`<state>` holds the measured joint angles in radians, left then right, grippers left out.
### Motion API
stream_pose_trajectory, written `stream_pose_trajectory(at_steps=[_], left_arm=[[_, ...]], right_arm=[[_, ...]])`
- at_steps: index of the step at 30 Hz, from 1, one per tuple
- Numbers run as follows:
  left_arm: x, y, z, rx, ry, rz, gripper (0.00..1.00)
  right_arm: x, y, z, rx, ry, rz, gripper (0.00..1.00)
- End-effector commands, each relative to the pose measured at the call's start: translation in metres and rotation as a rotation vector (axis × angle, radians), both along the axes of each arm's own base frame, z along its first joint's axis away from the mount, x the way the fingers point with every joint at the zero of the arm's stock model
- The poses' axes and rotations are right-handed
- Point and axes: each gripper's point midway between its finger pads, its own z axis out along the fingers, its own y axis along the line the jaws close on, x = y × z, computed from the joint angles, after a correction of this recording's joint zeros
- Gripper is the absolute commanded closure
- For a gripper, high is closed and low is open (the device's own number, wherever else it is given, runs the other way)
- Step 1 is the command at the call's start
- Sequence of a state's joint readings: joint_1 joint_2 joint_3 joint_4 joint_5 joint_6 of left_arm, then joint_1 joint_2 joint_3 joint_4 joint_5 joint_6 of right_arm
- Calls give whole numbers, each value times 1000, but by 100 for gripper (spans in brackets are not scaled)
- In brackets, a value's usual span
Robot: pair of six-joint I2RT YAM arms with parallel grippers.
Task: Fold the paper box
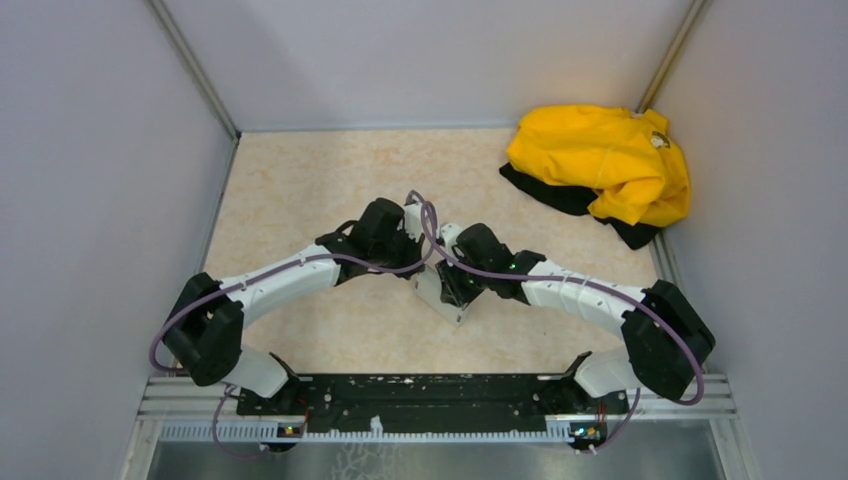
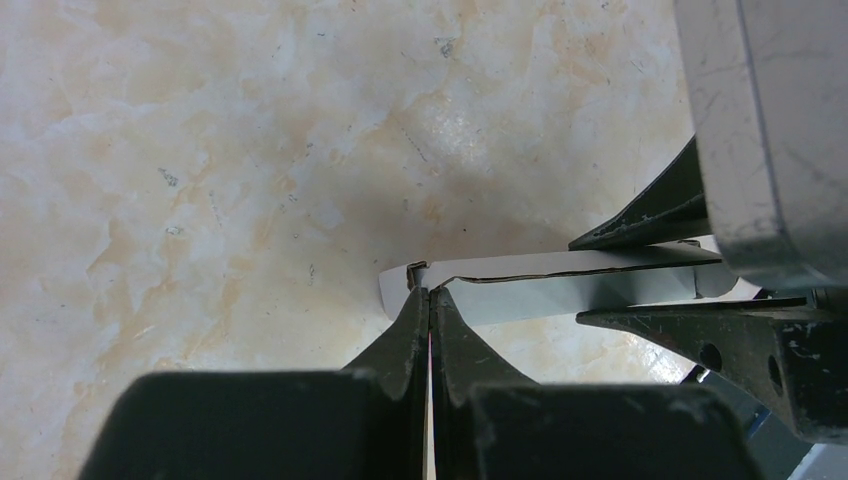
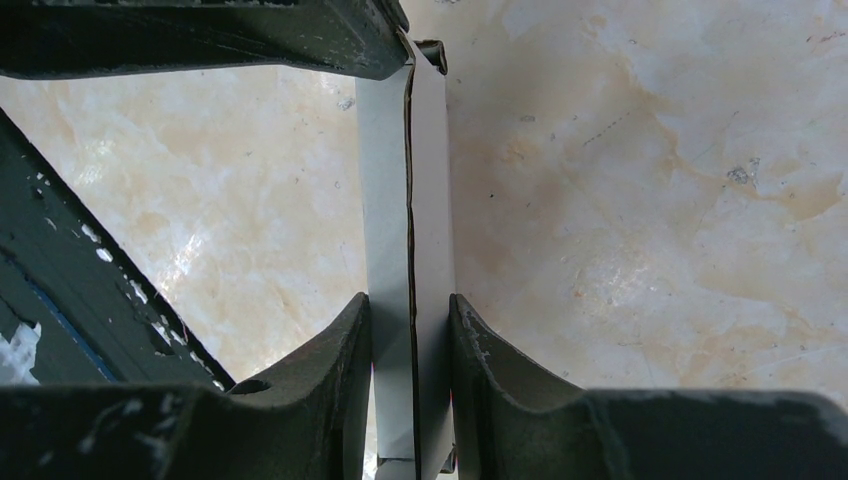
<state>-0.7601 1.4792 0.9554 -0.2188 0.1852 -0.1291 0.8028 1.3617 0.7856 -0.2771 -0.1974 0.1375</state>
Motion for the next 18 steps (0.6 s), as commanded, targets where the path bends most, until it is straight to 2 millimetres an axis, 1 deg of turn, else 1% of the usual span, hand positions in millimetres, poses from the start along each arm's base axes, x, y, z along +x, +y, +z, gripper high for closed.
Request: stream_pose_trajectory(at_steps=[1,14,18], left_arm=[[5,-26,30,-98,-39,-23,99],[-6,-25,22,-104,-66,-39,99],[-10,-22,16,-97,-83,-43,98]], right_arm=[[-12,-9,-14,-59,32,18,95],[-14,-11,-17,-57,36,15,95],[-14,-11,-18,-58,36,13,95]])
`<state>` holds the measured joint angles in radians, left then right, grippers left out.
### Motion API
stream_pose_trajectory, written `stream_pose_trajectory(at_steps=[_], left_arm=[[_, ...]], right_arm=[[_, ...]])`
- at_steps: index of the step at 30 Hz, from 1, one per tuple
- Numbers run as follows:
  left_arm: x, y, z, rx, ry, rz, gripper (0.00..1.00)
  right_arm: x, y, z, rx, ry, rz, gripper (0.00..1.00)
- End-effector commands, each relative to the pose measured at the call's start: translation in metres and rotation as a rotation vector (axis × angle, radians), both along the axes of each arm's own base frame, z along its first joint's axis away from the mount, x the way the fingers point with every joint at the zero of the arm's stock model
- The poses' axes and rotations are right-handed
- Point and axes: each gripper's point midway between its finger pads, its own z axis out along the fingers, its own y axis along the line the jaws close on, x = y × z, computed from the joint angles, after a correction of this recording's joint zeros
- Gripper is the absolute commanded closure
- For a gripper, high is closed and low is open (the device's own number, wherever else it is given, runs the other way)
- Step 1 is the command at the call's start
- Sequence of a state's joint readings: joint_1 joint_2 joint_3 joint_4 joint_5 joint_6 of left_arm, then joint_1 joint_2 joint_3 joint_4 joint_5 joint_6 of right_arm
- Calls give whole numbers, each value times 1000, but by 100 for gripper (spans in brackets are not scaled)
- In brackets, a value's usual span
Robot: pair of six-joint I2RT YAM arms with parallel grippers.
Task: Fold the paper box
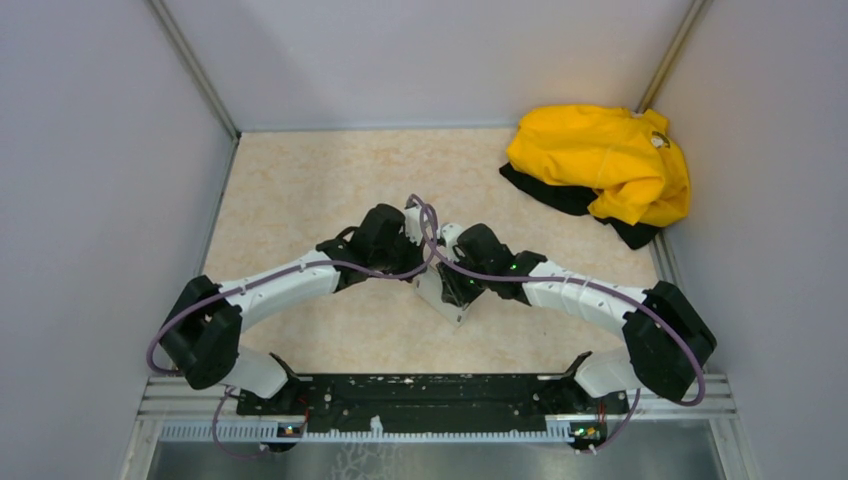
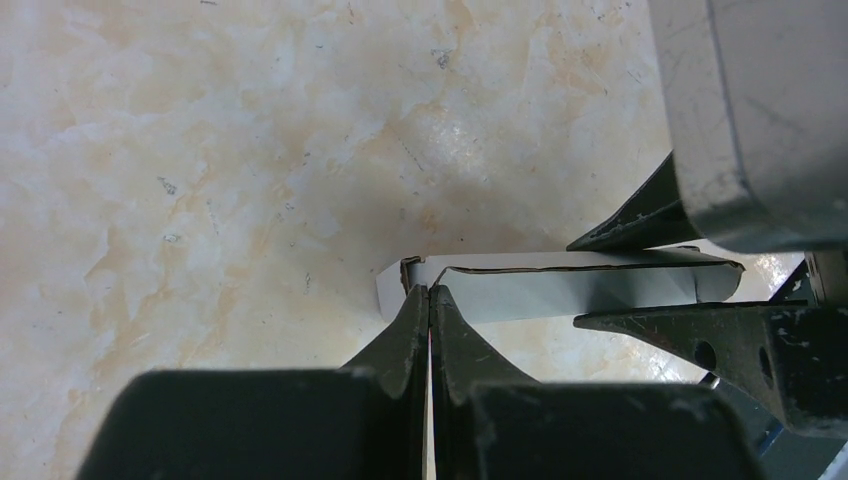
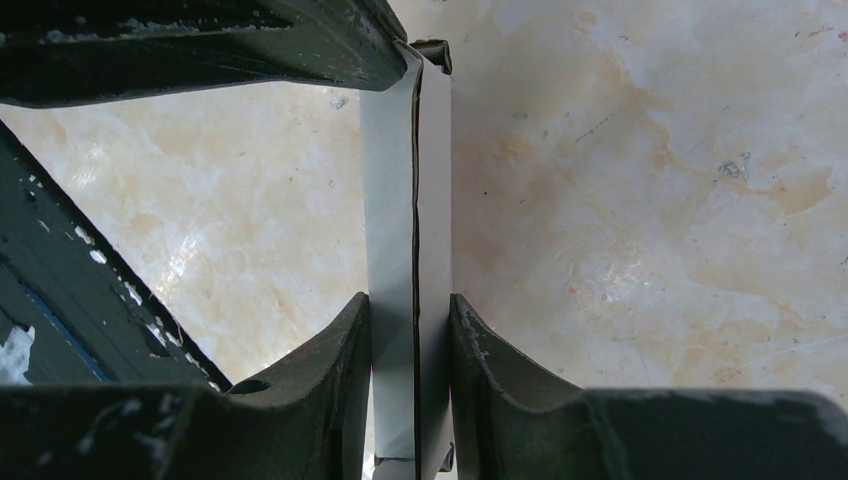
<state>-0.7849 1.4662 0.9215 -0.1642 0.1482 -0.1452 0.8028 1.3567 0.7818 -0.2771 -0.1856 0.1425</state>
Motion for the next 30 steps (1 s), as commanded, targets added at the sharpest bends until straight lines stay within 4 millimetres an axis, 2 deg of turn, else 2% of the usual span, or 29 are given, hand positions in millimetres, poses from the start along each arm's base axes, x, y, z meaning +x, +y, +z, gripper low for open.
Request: stream_pose_trajectory(at_steps=[1,30], left_arm=[[-9,-18,16,-81,-55,-59,98],[-10,-6,7,-14,-148,-99,98]], right_arm=[[-15,-9,-18,-54,41,26,95],[-16,-9,-17,-52,38,30,96]])
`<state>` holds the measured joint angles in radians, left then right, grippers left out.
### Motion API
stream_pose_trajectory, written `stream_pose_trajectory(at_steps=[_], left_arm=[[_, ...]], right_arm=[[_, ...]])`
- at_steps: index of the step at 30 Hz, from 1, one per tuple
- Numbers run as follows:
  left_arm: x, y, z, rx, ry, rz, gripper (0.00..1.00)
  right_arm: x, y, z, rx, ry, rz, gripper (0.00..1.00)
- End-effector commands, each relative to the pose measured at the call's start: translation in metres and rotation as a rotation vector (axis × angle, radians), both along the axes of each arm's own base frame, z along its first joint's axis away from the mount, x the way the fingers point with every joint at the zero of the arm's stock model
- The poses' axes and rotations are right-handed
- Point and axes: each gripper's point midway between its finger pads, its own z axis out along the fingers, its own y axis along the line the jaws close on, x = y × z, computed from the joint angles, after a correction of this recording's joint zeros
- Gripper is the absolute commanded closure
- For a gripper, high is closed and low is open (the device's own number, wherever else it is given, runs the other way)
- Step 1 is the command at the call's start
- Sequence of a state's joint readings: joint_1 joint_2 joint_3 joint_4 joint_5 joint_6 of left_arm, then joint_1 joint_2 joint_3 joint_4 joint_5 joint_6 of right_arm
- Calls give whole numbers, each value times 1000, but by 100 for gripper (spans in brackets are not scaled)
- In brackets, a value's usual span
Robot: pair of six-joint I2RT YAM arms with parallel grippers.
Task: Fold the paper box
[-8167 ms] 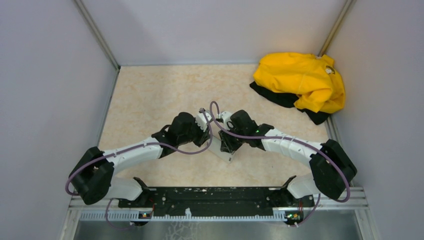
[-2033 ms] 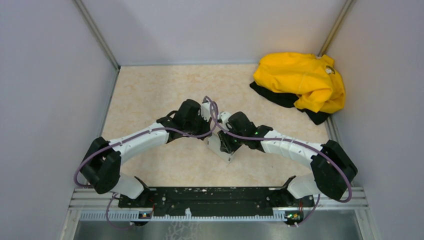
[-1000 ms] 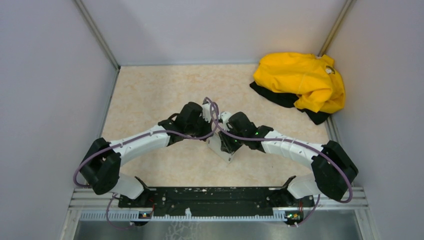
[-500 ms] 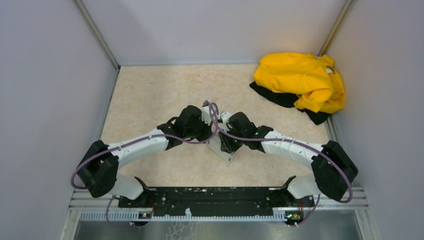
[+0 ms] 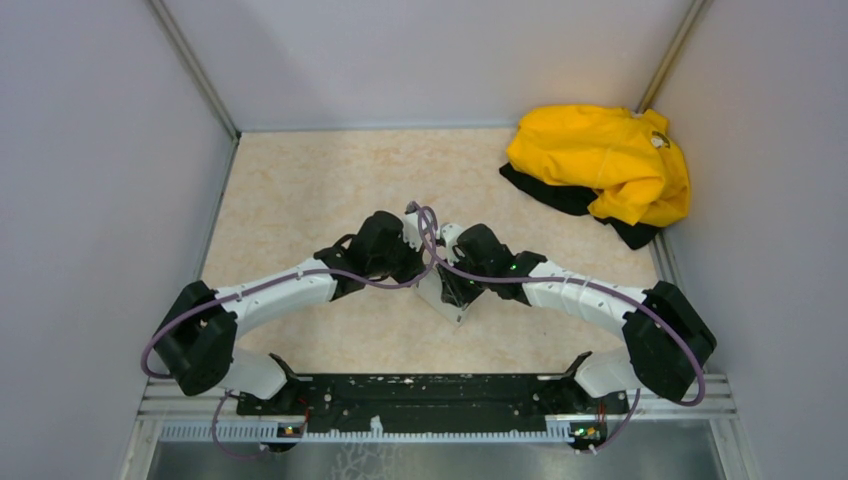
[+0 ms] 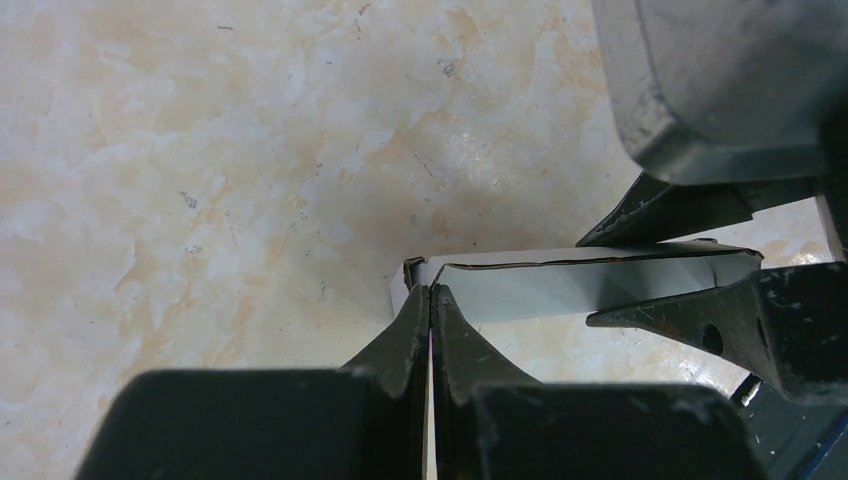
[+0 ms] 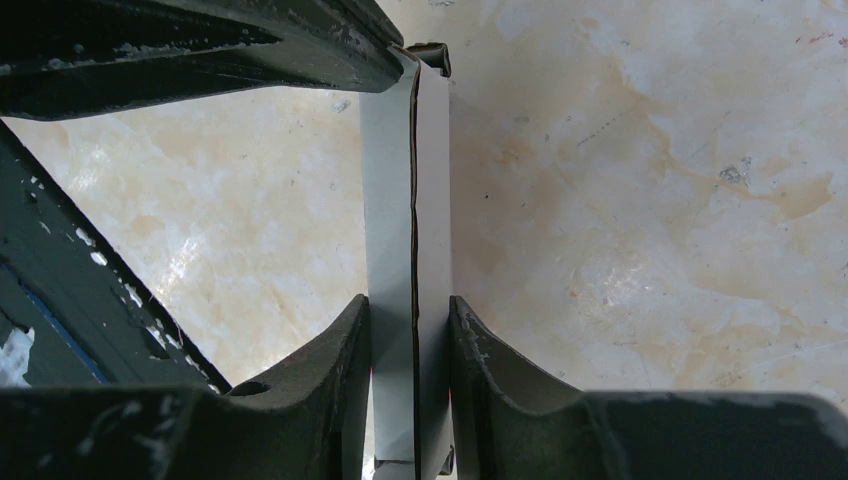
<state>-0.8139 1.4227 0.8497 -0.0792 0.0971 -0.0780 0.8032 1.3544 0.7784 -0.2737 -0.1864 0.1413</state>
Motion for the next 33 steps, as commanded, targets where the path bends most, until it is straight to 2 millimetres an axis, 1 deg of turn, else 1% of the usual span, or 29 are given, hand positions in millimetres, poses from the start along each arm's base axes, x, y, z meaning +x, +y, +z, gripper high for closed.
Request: stream_pose_trajectory(at_steps=[1,7,14,19,24,29,33], left_arm=[[-9,-9,8,-25,-43,-74,98],[-10,-8,6,-23,-51,-92,98],[-9,-6,8,-6,-76,-108,98],[-8,-8,11,-2,-86,-121,97],[-8,-10,9,-1,-79,-127,97],[-11,-11,10,-26,-80,-129,97],[-17,-7,3,-30,-61,-128,97]], right_arm=[[-16,-9,-16,-53,40,30,96],[-15,-9,-16,-56,36,33,96],[-14,-9,-15,-59,35,35,96],[-14,-9,-14,-58,35,37,96],[-15,-9,-14,-61,33,37,96],[-15,-10,-14,-60,33,36,96],[-15,-10,-15,-57,32,34,96]])
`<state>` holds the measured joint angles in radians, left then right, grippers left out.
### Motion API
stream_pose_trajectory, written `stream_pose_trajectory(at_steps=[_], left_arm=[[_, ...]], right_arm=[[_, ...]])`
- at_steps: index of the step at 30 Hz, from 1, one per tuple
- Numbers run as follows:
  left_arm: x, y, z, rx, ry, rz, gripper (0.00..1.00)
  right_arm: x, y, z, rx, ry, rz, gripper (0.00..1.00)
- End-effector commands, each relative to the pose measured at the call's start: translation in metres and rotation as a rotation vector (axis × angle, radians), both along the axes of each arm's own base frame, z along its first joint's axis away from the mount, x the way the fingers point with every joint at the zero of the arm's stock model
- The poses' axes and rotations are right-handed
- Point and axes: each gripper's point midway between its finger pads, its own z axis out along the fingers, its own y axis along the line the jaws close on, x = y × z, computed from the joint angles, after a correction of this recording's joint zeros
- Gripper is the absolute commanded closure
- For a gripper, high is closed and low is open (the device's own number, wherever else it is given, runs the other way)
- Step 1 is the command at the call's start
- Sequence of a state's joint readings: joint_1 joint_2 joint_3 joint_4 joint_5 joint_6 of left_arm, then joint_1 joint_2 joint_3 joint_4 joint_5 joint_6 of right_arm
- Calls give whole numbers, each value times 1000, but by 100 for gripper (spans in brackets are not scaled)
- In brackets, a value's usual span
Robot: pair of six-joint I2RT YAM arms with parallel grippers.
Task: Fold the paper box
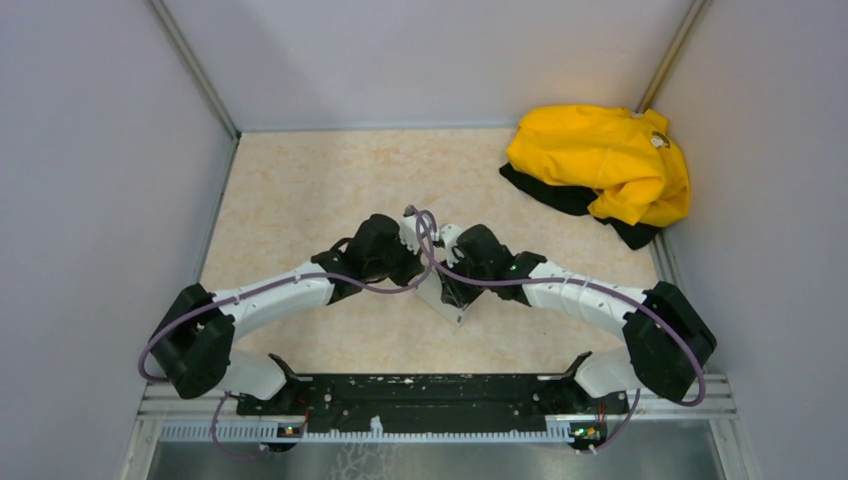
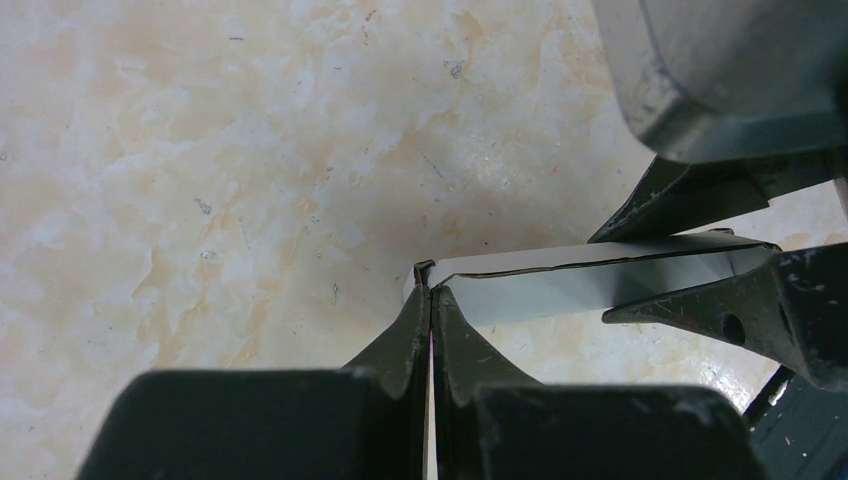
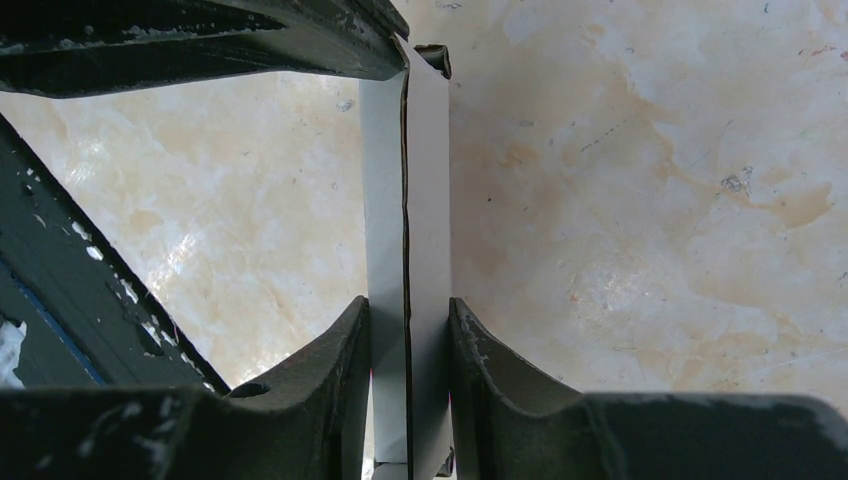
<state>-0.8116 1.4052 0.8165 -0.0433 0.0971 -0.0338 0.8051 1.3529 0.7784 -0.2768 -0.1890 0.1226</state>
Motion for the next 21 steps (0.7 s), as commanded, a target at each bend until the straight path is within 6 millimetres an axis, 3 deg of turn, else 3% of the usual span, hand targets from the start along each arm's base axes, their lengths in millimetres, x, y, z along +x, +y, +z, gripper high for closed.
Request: stream_pose_trajectory(at_steps=[1,21], left_arm=[[-17,-13,8,-55,-34,-106,97],[-43,-1,-18,-94,-8,-50,97]], right_arm=[[-14,-9,-15,-52,41,16,96],[-17,-9,-19,-60,30,11,96]])
